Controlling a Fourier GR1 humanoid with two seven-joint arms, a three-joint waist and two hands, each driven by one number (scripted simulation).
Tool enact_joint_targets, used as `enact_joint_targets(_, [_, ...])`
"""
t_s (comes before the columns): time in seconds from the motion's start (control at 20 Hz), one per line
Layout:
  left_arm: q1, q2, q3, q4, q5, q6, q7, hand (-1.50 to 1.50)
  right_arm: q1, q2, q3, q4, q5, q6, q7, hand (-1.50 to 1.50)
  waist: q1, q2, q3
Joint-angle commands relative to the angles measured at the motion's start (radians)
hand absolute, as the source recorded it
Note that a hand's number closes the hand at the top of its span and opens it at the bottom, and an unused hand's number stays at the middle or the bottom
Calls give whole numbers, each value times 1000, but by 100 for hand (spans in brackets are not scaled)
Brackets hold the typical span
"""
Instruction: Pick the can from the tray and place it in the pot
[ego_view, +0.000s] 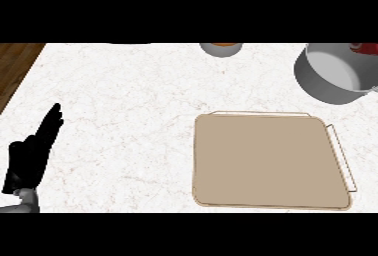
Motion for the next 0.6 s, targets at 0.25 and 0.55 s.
enact_joint_targets(0.25, [-50,-12,1,55,-11,9,-17,0,28,-66,-47,188,-14,-55,-151,150,21,19,2])
enact_joint_targets(0.55, [-45,-22,-19,6,-8,0,8,0,25,-72,-179,224,-151,-27,-216,-150,38,25,6])
